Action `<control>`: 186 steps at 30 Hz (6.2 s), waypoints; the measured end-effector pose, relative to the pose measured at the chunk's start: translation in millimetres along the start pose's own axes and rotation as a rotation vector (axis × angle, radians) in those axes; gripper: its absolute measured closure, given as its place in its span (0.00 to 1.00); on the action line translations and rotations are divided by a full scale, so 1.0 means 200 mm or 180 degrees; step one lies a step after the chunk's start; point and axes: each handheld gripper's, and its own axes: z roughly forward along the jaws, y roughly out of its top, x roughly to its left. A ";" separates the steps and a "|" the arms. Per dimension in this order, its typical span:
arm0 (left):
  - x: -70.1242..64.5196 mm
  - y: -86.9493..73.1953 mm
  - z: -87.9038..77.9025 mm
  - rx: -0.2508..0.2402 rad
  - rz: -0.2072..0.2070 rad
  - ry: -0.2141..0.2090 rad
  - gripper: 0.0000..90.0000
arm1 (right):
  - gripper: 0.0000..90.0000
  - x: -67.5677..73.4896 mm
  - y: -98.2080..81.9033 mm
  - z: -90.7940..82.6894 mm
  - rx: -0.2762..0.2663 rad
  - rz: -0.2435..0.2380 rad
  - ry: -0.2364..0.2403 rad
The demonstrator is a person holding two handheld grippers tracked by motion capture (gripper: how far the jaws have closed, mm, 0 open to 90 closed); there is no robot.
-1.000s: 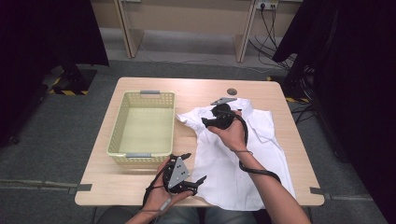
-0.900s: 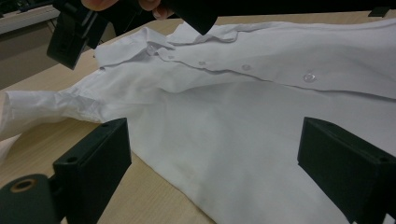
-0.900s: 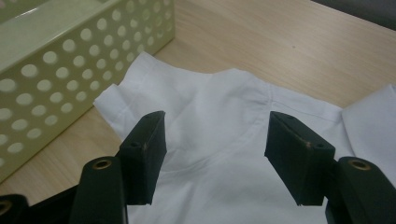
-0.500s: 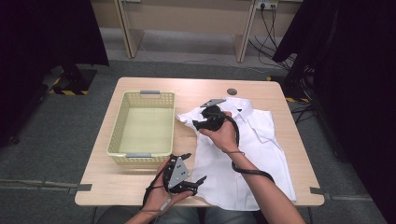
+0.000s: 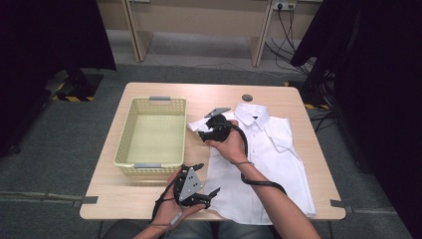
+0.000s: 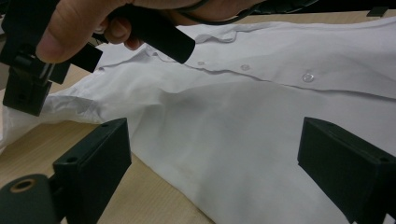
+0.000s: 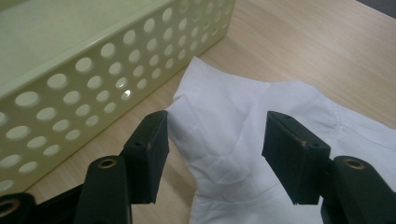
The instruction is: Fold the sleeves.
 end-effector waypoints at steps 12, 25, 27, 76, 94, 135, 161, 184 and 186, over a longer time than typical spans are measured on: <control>0.00 0.00 0.00 0.0001 0.0010 -0.0002 0.10 | 0.50 0.04 0.01 0.04 0.0053 -0.0131 0.0048; 0.00 0.00 0.00 0.0003 0.0004 -0.0010 0.10 | 0.85 0.07 0.00 0.10 0.0177 -0.0304 0.0068; 0.00 0.00 0.00 0.0001 0.0006 -0.0011 0.10 | 0.90 0.07 0.00 0.10 0.0174 -0.0292 0.0079; -0.01 0.00 0.01 0.0039 0.0077 0.0008 0.10 | 0.84 -0.30 -0.30 -0.26 -0.0165 0.0692 -0.0140; -0.01 0.00 0.01 0.0048 0.0083 0.0013 0.10 | 0.66 -0.38 -0.35 -0.34 -0.0184 0.0887 -0.0253; 0.00 0.00 0.01 0.0041 0.0026 0.0008 0.10 | 0.56 -0.19 -0.42 -0.15 0.0411 0.0477 -0.0207; 0.27 0.36 0.58 0.0347 -0.0098 0.0161 0.19 | 0.52 -0.73 -0.47 -0.39 0.0169 0.1099 -0.0711; 0.61 0.27 0.99 0.1197 -0.0453 0.0468 0.22 | 0.51 -0.85 -0.47 -0.22 0.0390 0.1020 -0.0810; 0.63 0.26 1.00 0.1217 -0.0462 0.0475 0.23 | 0.52 -0.84 -0.48 -0.20 0.0439 0.1005 -0.0782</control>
